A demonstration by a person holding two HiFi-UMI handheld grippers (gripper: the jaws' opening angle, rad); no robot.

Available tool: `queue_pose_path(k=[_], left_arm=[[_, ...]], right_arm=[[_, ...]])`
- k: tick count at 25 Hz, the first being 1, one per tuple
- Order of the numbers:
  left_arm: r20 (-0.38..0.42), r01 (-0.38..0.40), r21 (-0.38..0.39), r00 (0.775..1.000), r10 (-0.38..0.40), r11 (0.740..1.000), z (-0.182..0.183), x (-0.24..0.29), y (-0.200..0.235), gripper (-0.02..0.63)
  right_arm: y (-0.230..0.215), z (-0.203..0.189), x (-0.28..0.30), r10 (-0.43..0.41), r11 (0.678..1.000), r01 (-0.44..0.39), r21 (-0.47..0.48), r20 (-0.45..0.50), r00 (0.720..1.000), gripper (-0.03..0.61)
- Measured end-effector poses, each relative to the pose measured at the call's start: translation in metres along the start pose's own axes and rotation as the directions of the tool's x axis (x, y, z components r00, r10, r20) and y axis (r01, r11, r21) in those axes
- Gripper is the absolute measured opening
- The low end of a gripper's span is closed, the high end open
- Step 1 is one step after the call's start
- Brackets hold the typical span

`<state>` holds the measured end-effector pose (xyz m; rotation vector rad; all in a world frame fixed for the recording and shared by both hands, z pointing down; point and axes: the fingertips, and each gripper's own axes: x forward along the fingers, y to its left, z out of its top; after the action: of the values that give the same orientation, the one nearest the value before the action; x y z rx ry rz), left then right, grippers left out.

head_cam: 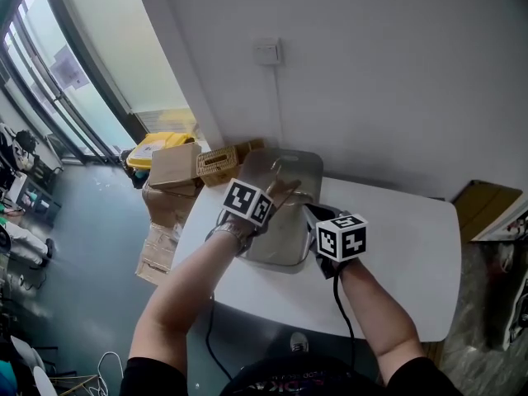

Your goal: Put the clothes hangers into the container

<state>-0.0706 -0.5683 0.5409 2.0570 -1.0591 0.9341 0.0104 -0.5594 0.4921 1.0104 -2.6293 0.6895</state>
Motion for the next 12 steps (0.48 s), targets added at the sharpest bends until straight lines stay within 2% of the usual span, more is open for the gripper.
queue_pose_path(k=[12], left_arm=[[-0.152,-0.034,0.149,0.987,0.057,0.988,-0.006,0.041,0.011,0.003]], right_arm=[[-0.012,0.0,0.01,-0.009,1.0,0.009,0.023,-0.01,1.0,0.0]])
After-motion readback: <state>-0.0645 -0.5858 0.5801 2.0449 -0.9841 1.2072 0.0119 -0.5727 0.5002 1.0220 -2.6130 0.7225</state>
